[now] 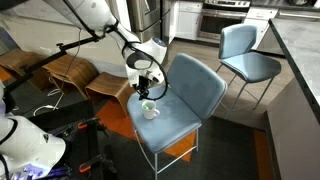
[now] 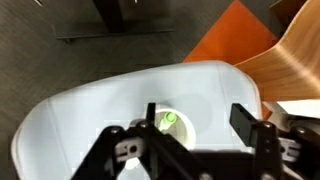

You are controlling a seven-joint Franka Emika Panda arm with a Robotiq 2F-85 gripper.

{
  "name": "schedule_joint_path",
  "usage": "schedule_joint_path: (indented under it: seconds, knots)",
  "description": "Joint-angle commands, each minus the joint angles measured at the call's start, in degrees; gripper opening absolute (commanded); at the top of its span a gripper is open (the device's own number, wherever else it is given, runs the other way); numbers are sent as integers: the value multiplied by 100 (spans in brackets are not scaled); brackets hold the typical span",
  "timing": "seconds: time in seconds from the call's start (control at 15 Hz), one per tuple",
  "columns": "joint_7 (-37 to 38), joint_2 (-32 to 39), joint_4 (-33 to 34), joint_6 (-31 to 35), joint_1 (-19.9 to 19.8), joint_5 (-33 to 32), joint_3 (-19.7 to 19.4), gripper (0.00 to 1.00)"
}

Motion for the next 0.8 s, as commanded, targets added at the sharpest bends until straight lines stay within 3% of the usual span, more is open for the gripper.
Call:
schedule_joint_path:
  seconds: [0.0,0.07,0.2,0.27,0.53,0.73]
  knots:
    - [303,526,380,62,6,214,-49,84]
    - [376,656,462,74,-5,281,-58,86]
    - [505,949,662,127,-7,417,-79,79]
    - [548,1082,748,168,-9,474,-87,63]
    - [810,1498,1034,371,-14,633,-116,47]
    - [948,1702,1184,485,-30,685,-134,52]
